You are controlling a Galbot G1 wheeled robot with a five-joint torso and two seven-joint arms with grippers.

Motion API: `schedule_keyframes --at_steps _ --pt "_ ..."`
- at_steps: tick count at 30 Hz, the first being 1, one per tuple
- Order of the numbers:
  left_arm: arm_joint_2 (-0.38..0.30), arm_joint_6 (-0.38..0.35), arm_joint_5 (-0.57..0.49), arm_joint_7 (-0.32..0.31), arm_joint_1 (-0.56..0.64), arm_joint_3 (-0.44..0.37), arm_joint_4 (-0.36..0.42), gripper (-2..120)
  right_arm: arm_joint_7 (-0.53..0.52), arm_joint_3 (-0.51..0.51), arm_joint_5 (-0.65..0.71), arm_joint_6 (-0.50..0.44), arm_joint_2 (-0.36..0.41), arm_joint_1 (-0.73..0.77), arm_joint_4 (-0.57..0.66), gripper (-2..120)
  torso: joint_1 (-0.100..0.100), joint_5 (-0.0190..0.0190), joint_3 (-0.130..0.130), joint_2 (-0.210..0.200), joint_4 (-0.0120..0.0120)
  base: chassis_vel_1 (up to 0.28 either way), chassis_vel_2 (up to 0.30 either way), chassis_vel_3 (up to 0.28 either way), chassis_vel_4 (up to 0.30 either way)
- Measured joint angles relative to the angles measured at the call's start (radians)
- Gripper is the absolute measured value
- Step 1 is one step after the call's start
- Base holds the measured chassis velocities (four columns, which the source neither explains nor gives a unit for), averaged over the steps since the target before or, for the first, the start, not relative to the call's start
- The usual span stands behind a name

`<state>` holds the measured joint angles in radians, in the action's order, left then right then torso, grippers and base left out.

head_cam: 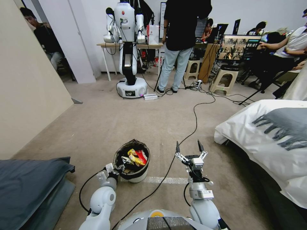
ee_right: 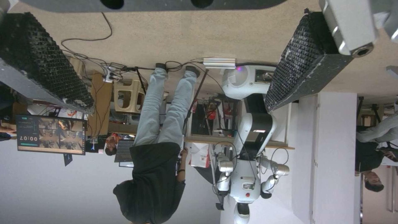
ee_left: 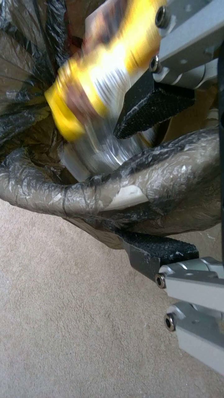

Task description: Pick up the trash bin, then pick up the garbage from the floor and place it into the trash bin.

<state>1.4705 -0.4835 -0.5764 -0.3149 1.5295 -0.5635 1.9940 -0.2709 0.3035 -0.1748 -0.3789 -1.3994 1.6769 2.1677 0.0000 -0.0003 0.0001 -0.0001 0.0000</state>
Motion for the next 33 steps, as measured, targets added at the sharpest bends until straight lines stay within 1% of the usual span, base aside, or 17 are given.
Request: schedule_keyframes --at_steps 6,8,10,12,14,15,16,18,19,21,22,23,25,26,30,31,33 --pt "0.0 0.014 0.0 0.003 -0.001 0.0 0.009 62 0.002 -0.002 -0.002 -0.002 0.0 0.001 -0.002 100 0.0 0.0002 0.0 0.0 0.0 0.0 0.0 0.0 0.0" --pt "-0.001 0.045 0.016 0.026 0.001 0.0 0.02 62 0.003 -0.003 -0.005 -0.007 -0.001 0.001 -0.006 100 0.0 0.0001 0.0 0.0 0.0 0.0 0.0 0.0 0.0" --pt "-0.002 0.081 0.04 0.051 0.004 0.0 0.036 67 0.003 -0.003 -0.007 -0.01 -0.003 0.001 -0.009 100 0.0 0.0002 0.0 0.0 0.0001 0.0 0.0 0.0 0.0" --pt "-0.003 0.097 0.057 0.062 0.005 0.0 0.044 68 0.004 -0.003 -0.009 -0.012 -0.003 0.0 -0.01 100 0.0 0.0002 0.0 0.0 0.0 0.0 0.0 0.0 0.0" --pt "-0.004 0.14 0.119 0.09 0.011 0.002 0.071 70 0.008 -0.002 -0.015 -0.022 -0.007 -0.003 -0.012 100 0.0 0.0002 0.0 0.0 0.0001 0.0 0.0 0.0 0.0" --pt "-0.004 0.14 0.119 0.09 0.011 0.002 0.071 70 0.008 -0.002 -0.015 -0.022 -0.007 -0.003 -0.012 100 0.0 0.0002 0.0 0.0 0.0001 0.0 0.0 0.0 0.0" --pt "-0.005 0.154 0.14 0.098 0.015 0.004 0.082 71 0.008 -0.002 -0.017 -0.023 -0.008 -0.004 -0.013 100 0.0 0.0003 0.0 0.0 0.0 0.0 0.0 0.0 0.0" --pt "-0.006 0.192 0.217 0.121 0.032 0.013 0.129 75 0.003 0.0 -0.021 -0.022 -0.013 -0.005 -0.013 100 0.0 0.0003 0.0 0.0 0.0001 0.0 0.0 0.0 0.0" --pt "-0.006 0.192 0.217 0.121 0.032 0.013 0.129 75 0.003 0.0 -0.021 -0.022 -0.013 -0.005 -0.013 100 0.0 0.0003 0.0 0.0 0.0001 0.0 0.0 0.0 0.0" --pt "-0.008 0.226 0.302 0.137 0.056 0.027 0.184 85 -0.008 0.002 -0.026 -0.022 -0.016 -0.004 -0.016 100 0.0 0.0002 0.0 0.0 0.0 0.0 0.0 0.0 0.0" --pt "-0.008 0.226 0.302 0.137 0.056 0.027 0.184 85 -0.008 0.002 -0.026 -0.022 -0.016 -0.004 -0.016 100 0.0 0.0002 0.0 0.0 0.0 0.0 0.0 0.0 0.0" --pt "-0.009 0.24 0.339 0.145 0.069 0.034 0.208 91 -0.012 0.003 -0.033 -0.024 -0.018 -0.003 -0.018 100 0.0 0.0003 0.0 0.0 0.0 0.0 0.0 0.0 0.0" --pt "-0.01 0.283 0.429 0.167 0.098 0.05 0.248 95 -0.014 0.006 -0.046 -0.037 -0.023 -0.002 -0.024 100 0.0 0.0004 0.0 0.0 0.0001 0.0 0.0 0.0 0.0" --pt "-0.01 0.283 0.429 0.167 0.098 0.05 0.248 95 -0.014 0.006 -0.046 -0.037 -0.023 -0.002 -0.024 100 0.0 0.0004 0.0 0.0 0.0001 0.0 0.0 0.0 0.0" --pt "-0.006 0.372 0.567 0.207 0.155 0.076 0.279 97 -0.012 0.001 -0.063 -0.051 -0.036 0.004 -0.025 100 0.0 0.0003 0.0 0.0 0.0001 0.0 0.0 0.0 0.0" --pt "-0.006 0.372 0.567 0.207 0.155 0.076 0.279 97 -0.012 0.001 -0.063 -0.051 -0.036 0.004 -0.025 100 0.0 0.0003 0.0 0.0 0.0001 0.0 0.0 0.0 0.0" --pt "-0.006 0.413 0.603 0.216 0.173 0.083 0.279 97 -0.011 -0.003 -0.077 -0.054 -0.044 0.008 -0.032 100 0.0 0.0003 0.0 0.0 0.0002 0.0 0.0 0.0 0.0"
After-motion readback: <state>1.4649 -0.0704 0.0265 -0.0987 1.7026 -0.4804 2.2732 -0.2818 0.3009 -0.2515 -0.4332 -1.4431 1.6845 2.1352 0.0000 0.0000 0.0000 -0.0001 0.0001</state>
